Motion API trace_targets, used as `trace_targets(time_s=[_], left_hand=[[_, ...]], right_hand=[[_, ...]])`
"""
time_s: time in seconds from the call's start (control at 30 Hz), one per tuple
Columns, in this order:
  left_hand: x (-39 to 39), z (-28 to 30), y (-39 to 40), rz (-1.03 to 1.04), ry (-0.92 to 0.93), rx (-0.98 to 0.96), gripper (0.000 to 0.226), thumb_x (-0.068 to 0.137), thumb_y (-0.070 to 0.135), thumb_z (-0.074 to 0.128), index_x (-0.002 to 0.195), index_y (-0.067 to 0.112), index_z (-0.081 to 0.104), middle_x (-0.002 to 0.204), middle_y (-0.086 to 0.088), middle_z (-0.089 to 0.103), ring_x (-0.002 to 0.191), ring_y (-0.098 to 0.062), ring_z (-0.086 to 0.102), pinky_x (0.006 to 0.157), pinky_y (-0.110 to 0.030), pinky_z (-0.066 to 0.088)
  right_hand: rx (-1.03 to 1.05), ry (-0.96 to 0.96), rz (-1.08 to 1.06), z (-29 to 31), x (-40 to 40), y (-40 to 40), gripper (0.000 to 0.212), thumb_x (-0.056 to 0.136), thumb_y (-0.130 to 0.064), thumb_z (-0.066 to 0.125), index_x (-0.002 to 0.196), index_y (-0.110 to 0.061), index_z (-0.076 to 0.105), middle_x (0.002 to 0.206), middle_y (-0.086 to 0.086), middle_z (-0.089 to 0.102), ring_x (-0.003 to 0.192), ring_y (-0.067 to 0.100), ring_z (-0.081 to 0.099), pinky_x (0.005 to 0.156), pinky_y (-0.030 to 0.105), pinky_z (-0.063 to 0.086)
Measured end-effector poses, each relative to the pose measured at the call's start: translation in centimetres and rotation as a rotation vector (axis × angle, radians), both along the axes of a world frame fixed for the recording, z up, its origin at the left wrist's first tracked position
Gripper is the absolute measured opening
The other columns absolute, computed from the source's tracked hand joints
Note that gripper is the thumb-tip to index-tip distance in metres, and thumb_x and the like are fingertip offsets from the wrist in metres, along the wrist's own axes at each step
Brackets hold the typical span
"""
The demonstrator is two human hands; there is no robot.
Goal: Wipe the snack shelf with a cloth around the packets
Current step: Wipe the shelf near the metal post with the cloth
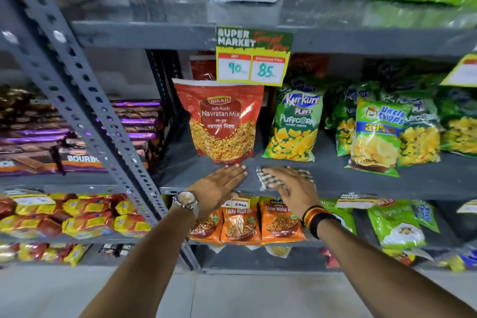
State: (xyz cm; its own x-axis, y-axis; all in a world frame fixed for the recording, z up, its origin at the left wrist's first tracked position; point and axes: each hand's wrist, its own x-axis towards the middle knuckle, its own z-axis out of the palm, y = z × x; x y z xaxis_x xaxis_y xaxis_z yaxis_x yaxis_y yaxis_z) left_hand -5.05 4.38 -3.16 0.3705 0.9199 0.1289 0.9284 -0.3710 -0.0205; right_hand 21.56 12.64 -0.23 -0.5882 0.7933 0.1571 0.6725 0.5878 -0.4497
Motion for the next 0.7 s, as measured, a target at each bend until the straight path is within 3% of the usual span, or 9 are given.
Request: trace_targets(time_s=[0.1, 0.2, 0.33, 0.53, 0.7], left_hand=[[1.5, 1.2, -1.6, 0.055, 0.008, 0.027, 0.061, 0.104, 0.039, 0.028, 0.157, 0.009, 0.026, 0.163, -0.01, 0.03, 0.15, -0.021, 0.017, 0.116, -0.047, 0.039], [3.4, 4.0, -5.3, 0.057, 0.043, 0.025, 0.063, 0.108, 0.045, 0.024, 0.161, 0.013, 0.01, 0.168, -0.006, 0.012, 0.156, -0.022, 0.007, 0.123, -0.048, 0.026], [5.2, 10.8, -10.9, 0.098, 0.024, 0.118, 0.062, 0.109, 0.046, 0.022, 0.162, 0.018, 0.006, 0.17, -0.004, 0.01, 0.157, -0.019, 0.005, 0.124, -0.048, 0.021], [3.1, 25.1, -15.3, 0.132, 0.116, 0.401, 0.059, 0.106, 0.041, 0.038, 0.156, 0.009, 0.033, 0.164, -0.012, 0.031, 0.152, -0.03, 0.027, 0.122, -0.049, 0.027], [-0.4, 35.8, -16.8, 0.323, 0.203, 0.573, 0.059, 0.105, 0.043, 0.037, 0.156, 0.013, 0.035, 0.164, -0.012, 0.031, 0.151, -0.032, 0.028, 0.122, -0.051, 0.024]], right_hand=[[-0.116, 0.085, 0.035, 2.2, 1.4, -2.3, 0.045, 0.096, -0.033, 0.052, 0.135, -0.053, 0.042, 0.137, -0.017, 0.057, 0.125, 0.009, 0.055, 0.105, 0.04, 0.046], [-0.192, 0.207, 0.079, 6.1, 3.7, -5.7, 0.039, 0.097, -0.038, 0.052, 0.133, -0.053, 0.046, 0.138, -0.018, 0.055, 0.124, 0.005, 0.055, 0.104, 0.032, 0.047], [-0.212, 0.327, 0.205, 13.5, 6.1, -9.4, 0.038, 0.097, -0.036, 0.054, 0.13, -0.054, 0.049, 0.137, -0.025, 0.048, 0.119, -0.007, 0.047, 0.105, 0.031, 0.045], [0.009, 0.436, 0.394, 26.3, 5.8, -11.3, 0.04, 0.094, -0.03, 0.059, 0.131, -0.042, 0.054, 0.134, -0.019, 0.057, 0.126, -0.001, 0.051, 0.106, 0.029, 0.043], [0.102, 0.511, 0.421, 34.3, 2.9, -10.5, 0.04, 0.093, -0.029, 0.061, 0.13, -0.041, 0.056, 0.13, -0.018, 0.061, 0.123, -0.002, 0.054, 0.105, 0.026, 0.044]])
